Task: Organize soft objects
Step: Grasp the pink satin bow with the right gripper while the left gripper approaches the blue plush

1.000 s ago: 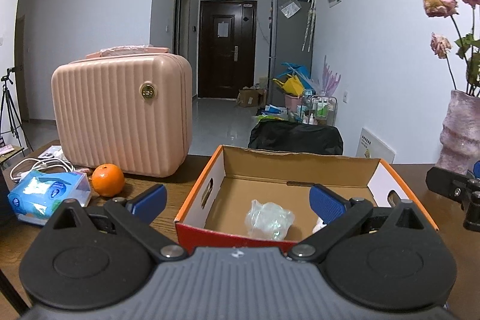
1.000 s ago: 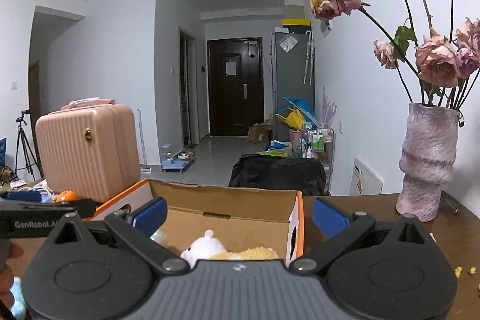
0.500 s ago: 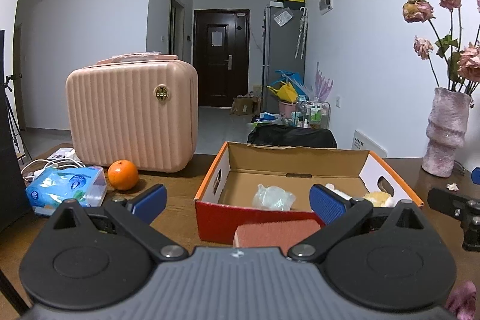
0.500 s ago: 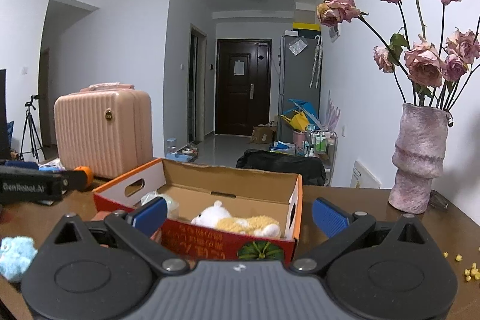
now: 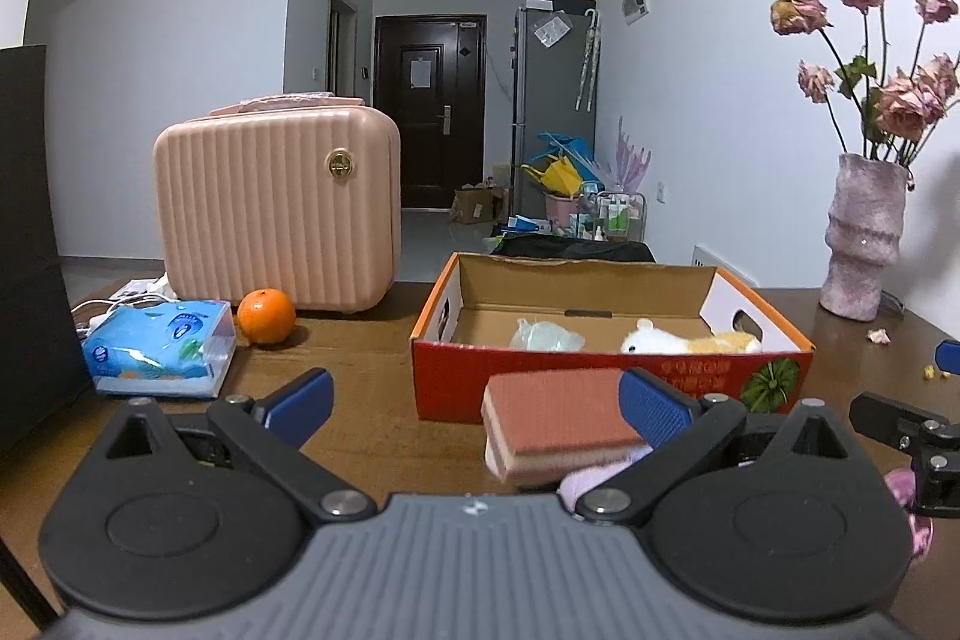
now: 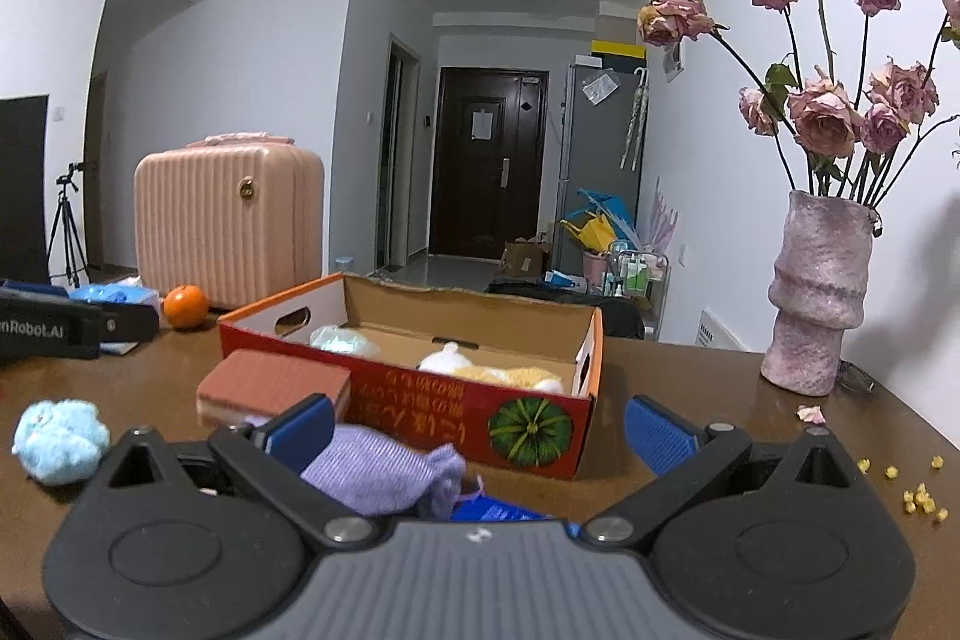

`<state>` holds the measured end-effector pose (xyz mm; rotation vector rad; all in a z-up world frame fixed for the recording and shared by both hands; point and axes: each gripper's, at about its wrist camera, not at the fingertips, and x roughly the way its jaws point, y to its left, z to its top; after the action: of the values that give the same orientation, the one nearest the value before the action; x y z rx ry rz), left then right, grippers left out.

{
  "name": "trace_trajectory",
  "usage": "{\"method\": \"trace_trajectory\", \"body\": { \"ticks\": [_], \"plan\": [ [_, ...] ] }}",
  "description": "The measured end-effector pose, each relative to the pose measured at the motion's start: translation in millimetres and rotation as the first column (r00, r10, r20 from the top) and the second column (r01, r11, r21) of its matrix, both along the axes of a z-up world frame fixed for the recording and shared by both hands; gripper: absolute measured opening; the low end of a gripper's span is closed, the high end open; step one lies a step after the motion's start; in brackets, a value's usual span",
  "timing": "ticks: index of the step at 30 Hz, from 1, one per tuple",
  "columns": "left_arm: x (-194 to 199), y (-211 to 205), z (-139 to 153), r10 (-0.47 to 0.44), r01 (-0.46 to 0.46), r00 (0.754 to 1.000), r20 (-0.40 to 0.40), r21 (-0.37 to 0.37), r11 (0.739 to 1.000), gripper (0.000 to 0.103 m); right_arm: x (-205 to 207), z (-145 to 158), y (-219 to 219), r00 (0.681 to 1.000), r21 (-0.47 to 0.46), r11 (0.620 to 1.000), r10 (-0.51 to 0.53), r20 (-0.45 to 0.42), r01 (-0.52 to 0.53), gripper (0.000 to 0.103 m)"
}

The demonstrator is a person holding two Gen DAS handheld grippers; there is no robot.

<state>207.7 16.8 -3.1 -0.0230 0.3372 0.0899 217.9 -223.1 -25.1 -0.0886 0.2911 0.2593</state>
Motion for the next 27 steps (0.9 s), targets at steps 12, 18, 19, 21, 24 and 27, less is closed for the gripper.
{"method": "trace_trajectory", "body": {
  "ticks": [12,18,19,21,24,27],
  "plan": [
    [-42,7,-13,-0.029,0.029,0.999,-0.031,-0.005,1.000,0.103,-32,-11,0,0.999,0.007,1.000,0.010,-0.040,-0.010,0.103],
    [-57,15,-18,-0.030,0.030,0.998,-0.046,-0.008,1.000,0.103,-42,-17,1,0.998,0.007,1.000,-0.002,-0.065,0.003,0.103],
    [-59,16,-19,-0.031,0.031,0.998,-0.051,-0.007,0.999,0.103,-44,-18,1,0.998,0.007,1.000,-0.005,-0.070,0.005,0.103],
    [-62,20,-21,-0.033,0.033,0.998,-0.058,-0.007,0.999,0.103,-47,-21,1,0.997,0.004,1.000,-0.012,-0.082,0.013,0.103],
    [-66,25,-22,-0.031,0.030,0.998,-0.059,-0.014,0.999,0.103,-49,-25,3,0.995,-0.003,1.000,-0.018,-0.096,0.018,0.103],
    [-67,28,-22,-0.030,0.029,0.998,-0.059,-0.025,0.999,0.103,-50,-27,5,0.995,-0.011,1.000,-0.021,-0.102,0.020,0.103]
  ]
}}
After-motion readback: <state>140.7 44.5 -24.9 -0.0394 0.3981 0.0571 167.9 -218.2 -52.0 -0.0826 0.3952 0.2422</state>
